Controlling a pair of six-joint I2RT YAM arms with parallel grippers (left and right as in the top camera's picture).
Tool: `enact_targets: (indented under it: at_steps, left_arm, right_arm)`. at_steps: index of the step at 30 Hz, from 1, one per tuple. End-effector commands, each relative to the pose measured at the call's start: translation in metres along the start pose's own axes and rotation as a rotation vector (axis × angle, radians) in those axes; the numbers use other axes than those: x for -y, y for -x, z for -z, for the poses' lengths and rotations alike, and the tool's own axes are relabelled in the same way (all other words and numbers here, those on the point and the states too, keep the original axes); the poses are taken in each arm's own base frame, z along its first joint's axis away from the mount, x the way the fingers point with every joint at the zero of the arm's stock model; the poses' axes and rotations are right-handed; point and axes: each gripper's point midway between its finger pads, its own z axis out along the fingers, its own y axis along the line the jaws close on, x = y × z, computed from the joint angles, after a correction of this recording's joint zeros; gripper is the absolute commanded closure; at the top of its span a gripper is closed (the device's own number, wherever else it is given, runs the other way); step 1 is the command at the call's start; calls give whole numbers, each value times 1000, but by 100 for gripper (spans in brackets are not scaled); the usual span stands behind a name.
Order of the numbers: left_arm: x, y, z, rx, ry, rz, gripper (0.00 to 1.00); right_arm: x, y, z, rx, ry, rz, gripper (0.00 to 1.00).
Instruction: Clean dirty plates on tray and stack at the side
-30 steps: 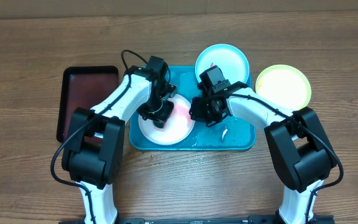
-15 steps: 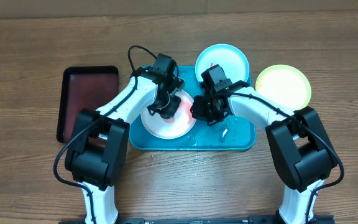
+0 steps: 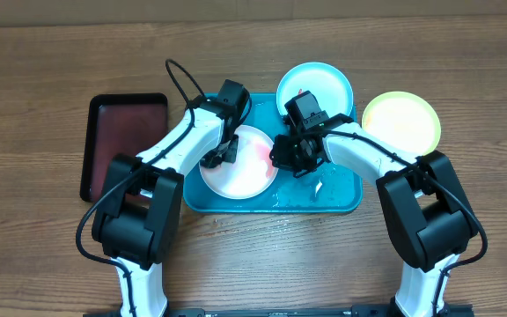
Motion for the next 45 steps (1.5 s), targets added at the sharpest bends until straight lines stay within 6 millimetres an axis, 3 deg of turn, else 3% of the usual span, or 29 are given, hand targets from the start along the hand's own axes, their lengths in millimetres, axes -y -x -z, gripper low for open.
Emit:
enact_targets:
  at_steps: [1, 6, 16, 18, 22, 24, 27, 32, 38, 45]
  left_arm:
    - [37, -26, -2, -124, -231, -104, 96]
    - [76, -35, 14, -135, -485, -250, 96]
    - [98, 23, 22, 121, -571, -262, 96]
    - [89, 37, 18, 162, -507, -211, 95]
    - [43, 57, 3, 215, -227, -27, 96]
    - [16, 56, -1, 214, -79, 62, 96]
    - [-7, 48, 2, 173, 15, 126, 96]
    - [-24, 44, 23, 97, 11, 160, 96]
    - [-22, 51, 57, 67, -81, 177, 96]
    - [-21, 57, 59, 91, -83, 178, 96]
  right_arm:
    - [20, 4, -3, 19, -73, -27, 96]
    - [19, 3, -3, 15, -67, -27, 96]
    - [20, 2, -3, 11, -70, -28, 96]
    - [20, 2, -3, 12, -69, -28, 96]
    - [20, 2, -3, 10, -70, -29, 96]
    - [20, 1, -3, 8, -72, -30, 96]
    - [20, 1, -3, 7, -73, -30, 96]
    - [20, 1, -3, 7, -72, -30, 96]
    - [15, -4, -1, -23, -49, -19, 96]
    - [5, -6, 37, -21, -74, 79, 96]
